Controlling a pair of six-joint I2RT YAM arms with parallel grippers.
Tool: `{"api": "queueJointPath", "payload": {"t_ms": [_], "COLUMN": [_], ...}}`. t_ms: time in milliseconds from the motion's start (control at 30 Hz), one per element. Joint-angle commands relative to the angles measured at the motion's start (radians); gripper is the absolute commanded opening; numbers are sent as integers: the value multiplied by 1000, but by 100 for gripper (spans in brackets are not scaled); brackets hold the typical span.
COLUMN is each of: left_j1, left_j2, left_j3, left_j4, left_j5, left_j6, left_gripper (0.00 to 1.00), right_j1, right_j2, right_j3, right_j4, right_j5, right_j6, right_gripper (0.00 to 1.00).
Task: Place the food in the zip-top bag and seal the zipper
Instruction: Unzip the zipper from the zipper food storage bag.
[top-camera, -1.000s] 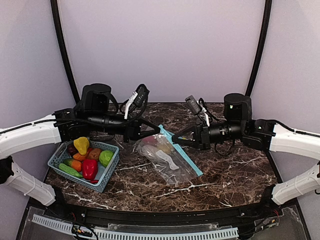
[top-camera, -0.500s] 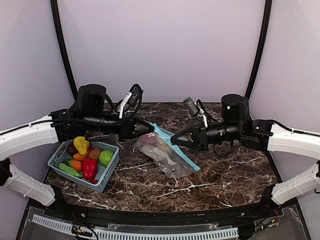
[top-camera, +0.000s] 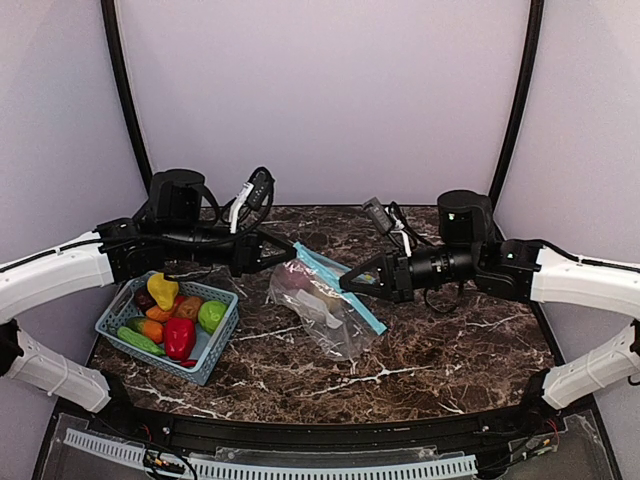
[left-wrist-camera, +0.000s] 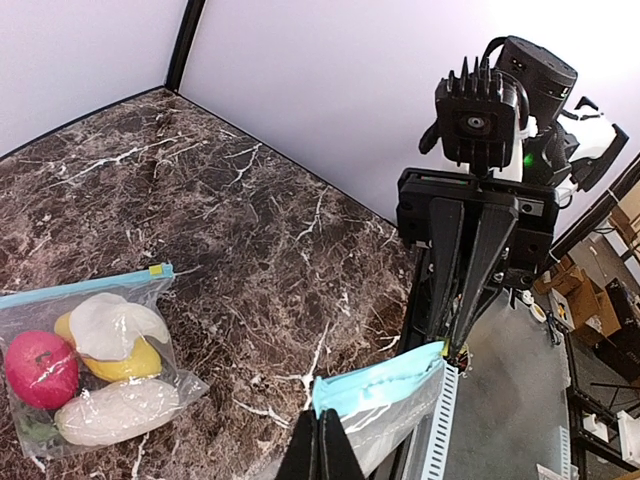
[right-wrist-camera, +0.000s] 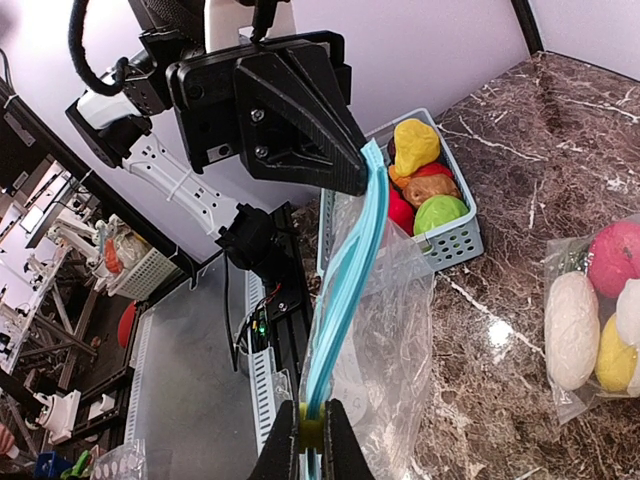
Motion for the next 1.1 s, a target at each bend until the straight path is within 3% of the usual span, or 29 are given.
{"api": "queueJointPath", "payload": {"t_ms": [0, 1067], "left_j1": [35, 91], "left_j2": [-38, -85], "left_j3": [-18, -18], "left_j4": [-20, -49], "left_j5": [-59, -117], "left_j6": [-10, -7], "left_gripper": [1, 1], "right_j1": [5, 6], "right_j2": [3, 14], "right_j3": [2, -23], "right_j4": [-11, -40], "right_j5": [-40, -49], "right_j6": [-3, 0], "right_gripper": [5, 4]}}
